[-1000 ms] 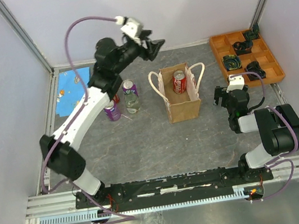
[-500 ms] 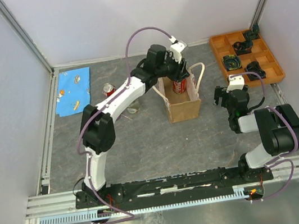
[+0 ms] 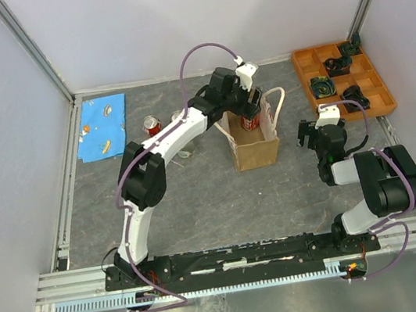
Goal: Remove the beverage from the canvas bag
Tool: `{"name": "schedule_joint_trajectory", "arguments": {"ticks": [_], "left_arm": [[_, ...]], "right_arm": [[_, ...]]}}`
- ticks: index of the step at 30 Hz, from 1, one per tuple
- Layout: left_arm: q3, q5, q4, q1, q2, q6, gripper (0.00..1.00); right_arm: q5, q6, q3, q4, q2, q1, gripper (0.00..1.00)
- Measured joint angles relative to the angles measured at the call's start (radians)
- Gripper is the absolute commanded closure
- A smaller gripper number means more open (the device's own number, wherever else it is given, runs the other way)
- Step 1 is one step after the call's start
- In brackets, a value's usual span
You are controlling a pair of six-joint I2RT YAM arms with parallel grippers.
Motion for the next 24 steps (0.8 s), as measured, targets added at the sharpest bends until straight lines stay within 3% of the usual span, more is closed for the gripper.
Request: {"name": "schedule_joint_trajectory", "arguments": {"ticks": [2, 21, 24], "left_arm": [[0.011, -0.023, -0.001, 0.000, 0.020, -0.006, 0.00], [0.035, -0.100, 0.013, -0.006, 0.122, -0.041, 0.00], [0.035, -0.110, 0.026, -0.006, 0.129, -0.045, 0.05]], "right_arm": [[0.000, 0.000, 0.000, 0.000, 0.000, 0.000, 0.01], [0.000, 0.000, 0.000, 0.000, 0.000, 0.000, 0.01], [0.000, 0.000, 0.000, 0.000, 0.000, 0.000, 0.01]]}}
